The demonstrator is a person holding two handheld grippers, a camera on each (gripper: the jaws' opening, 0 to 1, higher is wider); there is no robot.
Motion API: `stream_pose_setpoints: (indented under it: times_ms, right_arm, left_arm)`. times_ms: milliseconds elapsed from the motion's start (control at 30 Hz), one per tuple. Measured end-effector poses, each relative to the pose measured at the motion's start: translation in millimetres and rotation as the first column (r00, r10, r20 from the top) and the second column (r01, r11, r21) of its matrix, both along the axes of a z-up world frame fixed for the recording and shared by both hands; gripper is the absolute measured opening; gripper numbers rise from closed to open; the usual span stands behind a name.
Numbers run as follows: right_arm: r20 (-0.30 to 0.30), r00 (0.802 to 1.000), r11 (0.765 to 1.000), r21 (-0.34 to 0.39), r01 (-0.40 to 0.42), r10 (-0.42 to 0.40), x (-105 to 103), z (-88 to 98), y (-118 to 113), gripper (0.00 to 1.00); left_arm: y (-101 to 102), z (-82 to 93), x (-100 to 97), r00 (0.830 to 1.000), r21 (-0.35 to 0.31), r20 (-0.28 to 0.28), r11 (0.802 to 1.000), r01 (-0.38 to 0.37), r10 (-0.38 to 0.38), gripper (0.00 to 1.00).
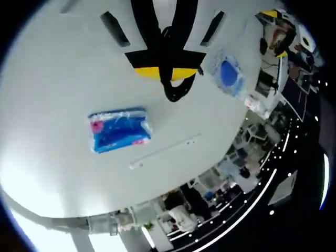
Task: Arrange the tabletop items into an orderly group along one side of the table until the central work area is clear of visible clutter.
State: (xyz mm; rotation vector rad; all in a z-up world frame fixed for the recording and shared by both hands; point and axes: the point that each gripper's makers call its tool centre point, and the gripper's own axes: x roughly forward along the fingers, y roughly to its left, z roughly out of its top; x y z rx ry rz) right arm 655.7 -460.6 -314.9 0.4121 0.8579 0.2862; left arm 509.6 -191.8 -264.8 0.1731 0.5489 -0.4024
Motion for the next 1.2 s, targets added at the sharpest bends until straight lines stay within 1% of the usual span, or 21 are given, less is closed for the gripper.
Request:
stream_pose_setpoints:
  times_ms: [100, 267, 300, 333, 367, 400, 433, 467, 500, 533, 567, 600, 667, 700, 767, 1000, 1100, 1200]
  right_arm:
    - [-0.013, 1.0, 1.0, 0.011, 0.005, -0.005, -1.3, -6.6, -3.4, 0.03]
    - [-0.053, 0.999, 1.0, 0.007, 0.011, -0.01, -3.3, -19.0, -11.1, 0.04]
    - [-0.057, 0.998, 1.0, -0.012, 0.005, -0.005, -3.3, -22.3, -14.1, 0.04]
    - [-0.056, 0.998, 0.998, -0.052, -0.032, 0.029, -4.1, -25.8, -17.2, 0.04]
    - [-0.061, 0.998, 0.996, -0.079, -0.034, 0.03, -4.2, -29.4, -20.1, 0.04]
    - [-0.061, 0.998, 0.996, -0.087, -0.036, 0.031, -3.7, -30.9, -21.0, 0.04]
    - [-0.066, 0.996, 0.989, -0.131, -0.075, 0.067, -4.1, -36.1, -24.4, 0.04]
    - [-0.064, 0.997, 0.988, -0.14, -0.06, 0.052, -3.3, -38.4, -26.6, 0.04]
    - [-0.06, 0.997, 0.989, -0.134, -0.066, 0.058, -2.1, -38.6, -26.1, 0.04]
    - [-0.051, 0.996, 0.986, -0.143, -0.082, 0.075, -1.1, -38.9, -26.4, 0.04]
    - [-0.052, 0.996, 0.986, -0.147, -0.08, 0.073, -0.7, -39.9, -27.3, 0.04]
    - [-0.059, 0.994, 0.977, -0.186, -0.104, 0.094, -0.8, -43.6, -31.3, 0.04]
    - [-0.046, 0.992, 0.957, -0.261, -0.128, 0.12, 2.0, -47.7, -36.8, 0.04]
    - [-0.055, 0.99, 0.951, -0.274, -0.143, 0.133, 1.1, -50.0, -37.0, 0.04]
    - [-0.057, 0.991, 0.957, -0.259, -0.132, 0.121, 3.8, -53.6, -36.6, 0.04]
    - [-0.07, 0.988, 0.944, -0.294, -0.15, 0.136, 6.2, -67.3, -41.9, 0.04]
    - [-0.071, 0.988, 0.94, -0.305, -0.152, 0.137, 6.1, -72.4, -44.1, 0.04]
    - [-0.074, 0.987, 0.933, -0.322, -0.16, 0.144, 4.6, -77.0, -45.4, 0.05]
  left_arm:
    - [2.2, 2.5, 1.4, 1.0, -0.018, 0.009, 1.0, -0.011, 0.011, 0.98]
    - [4.3, -0.1, 0.9, 1.0, -0.006, -0.001, 1.0, -0.015, 0.015, 0.98]
    - [3.8, -0.4, 1.1, 1.0, -0.006, -0.001, 1.0, -0.011, 0.011, 0.98]
    - [3.5, -0.5, 1.2, 1.0, -0.008, -0.002, 1.0, -0.011, 0.011, 0.98]
    - [3.6, -0.3, 1.8, 1.0, -0.012, -0.001, 1.0, -0.014, 0.014, 0.98]
    - [3.4, 0.3, 2.4, 1.0, -0.015, 0.003, 1.0, -0.014, 0.014, 0.98]
    - [3.4, 0.5, 2.9, 1.0, -0.018, 0.005, 1.0, -0.012, 0.012, 0.98]
    - [3.8, 0.2, 3.1, 1.0, -0.018, 0.003, 1.0, -0.013, 0.014, 0.98]
    - [4.5, -0.4, 3.2, 1.0, -0.016, 0.001, 1.0, -0.016, 0.016, 0.98]
    - [5.6, -1.2, 3.0, 1.0, -0.012, -0.001, 1.0, -0.016, 0.016, 0.98]
    - [6.2, -1.8, 2.7, 1.0, -0.01, -0.003, 1.0, -0.018, 0.018, 0.98]
    - [7.0, -2.6, 2.4, 1.0, -0.011, -0.005, 1.0, -0.021, 0.021, 0.98]
    - [6.6, -3.1, 1.6, 1.0, -0.017, -0.009, 1.0, -0.021, 0.021, 0.97]
    - [6.0, -2.9, 1.5, 1.0, -0.022, -0.01, 1.0, -0.021, 0.021, 0.98]
    - [6.1, -2.3, 2.0, 1.0, -0.023, -0.006, 0.999, -0.023, 0.022, 0.98]
    - [8.7, -5.3, 1.8, 1.0, -0.006, -0.015, 1.0, -0.027, 0.027, 0.97]
    - [8.1, -1.4, 3.3, 0.999, -0.013, 0.007, 0.999, -0.032, 0.032, 0.99]
    - [8.6, -1.2, 3.5, 0.999, -0.02, 0.004, 0.999, -0.037, 0.037, 0.98]
